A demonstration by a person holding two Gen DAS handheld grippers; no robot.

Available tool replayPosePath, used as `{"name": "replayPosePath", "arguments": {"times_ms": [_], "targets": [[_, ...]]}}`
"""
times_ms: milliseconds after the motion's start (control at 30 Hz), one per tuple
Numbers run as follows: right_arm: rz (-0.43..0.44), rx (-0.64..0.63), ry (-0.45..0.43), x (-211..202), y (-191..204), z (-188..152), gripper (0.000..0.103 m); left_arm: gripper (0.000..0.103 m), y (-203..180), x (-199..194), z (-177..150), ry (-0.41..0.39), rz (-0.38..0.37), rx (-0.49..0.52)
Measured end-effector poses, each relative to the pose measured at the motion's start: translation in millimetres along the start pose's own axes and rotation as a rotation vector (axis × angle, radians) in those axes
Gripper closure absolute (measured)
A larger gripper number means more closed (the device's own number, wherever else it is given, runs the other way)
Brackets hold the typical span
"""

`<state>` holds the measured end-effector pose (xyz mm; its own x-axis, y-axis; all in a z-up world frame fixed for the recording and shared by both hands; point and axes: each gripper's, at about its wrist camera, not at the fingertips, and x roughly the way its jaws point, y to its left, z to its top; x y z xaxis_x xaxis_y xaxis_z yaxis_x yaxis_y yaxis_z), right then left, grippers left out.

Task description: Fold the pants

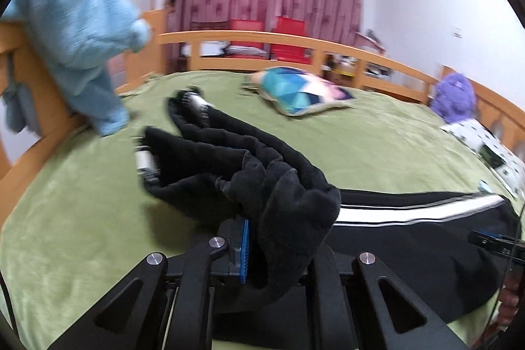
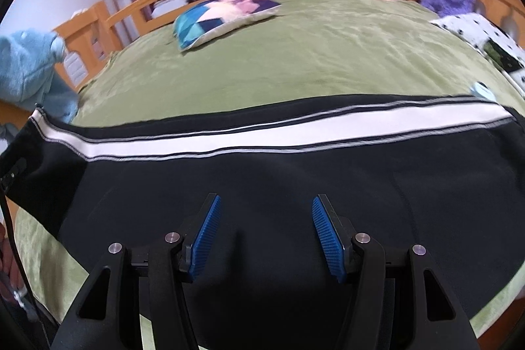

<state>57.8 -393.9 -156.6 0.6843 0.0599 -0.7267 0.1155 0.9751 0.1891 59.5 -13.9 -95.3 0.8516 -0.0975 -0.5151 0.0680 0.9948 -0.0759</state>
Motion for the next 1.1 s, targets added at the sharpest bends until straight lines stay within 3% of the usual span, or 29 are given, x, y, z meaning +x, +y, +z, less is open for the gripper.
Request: {"name": "replayPosePath", "arguments": {"times_ms": [300,400,500,567,633,700,767,867,1033,1100], "targets": [[-0.035,0.192,-0.074,-33.4,-92.2,-6.8,0.045,0.092,-159.7,-1.9,-0.5,0.028,-0.226,0.142],[-0.035,0.279,-0.08,-39.5,-123.6,-11.1,0.045,0.091,-206.2,3.4,-16.8,0.12,-0.349,0.208],[-0.025,0.333,-0.071,-41.8,-143.9,-15.7,0.045,0.088,-228.3,12.1,-37.9,0.268,-0.387,0.263],[-0.021,0.347,-0.07,-41.9,-149.0,-17.8,0.045,0.086,-222.1,17.1,-47.6,0.346,-0.394,0.238],[-0.012,0.338,-0.068,-40.8,-146.2,-17.2,0.045,0.082,-205.0,16.1,-52.5,0.383,-0.457,0.175],[-0.004,0.311,-0.072,-40.1,-137.0,-16.1,0.045,0.057,-181.7,9.0,-53.8,0.368,-0.499,0.121],[0.01,0.275,-0.074,-39.4,-125.0,-14.3,0.045,0.045,-157.4,-4.2,-53.4,0.317,-0.496,0.085],[0.037,0.214,-0.074,-39.2,-103.6,-14.2,0.045,0.04,-127.1,-11.3,-47.4,0.265,-0.457,0.052],[0.149,0.092,-0.058,-30.3,-49.9,-11.6,0.045,0.04,-78.4,-6.0,-44.8,0.27,-0.325,-0.004],[0.169,0.042,-0.057,-26.1,-29.7,-13.4,0.045,0.04,-61.8,-1.2,-46.2,0.273,-0.306,-0.044]]}}
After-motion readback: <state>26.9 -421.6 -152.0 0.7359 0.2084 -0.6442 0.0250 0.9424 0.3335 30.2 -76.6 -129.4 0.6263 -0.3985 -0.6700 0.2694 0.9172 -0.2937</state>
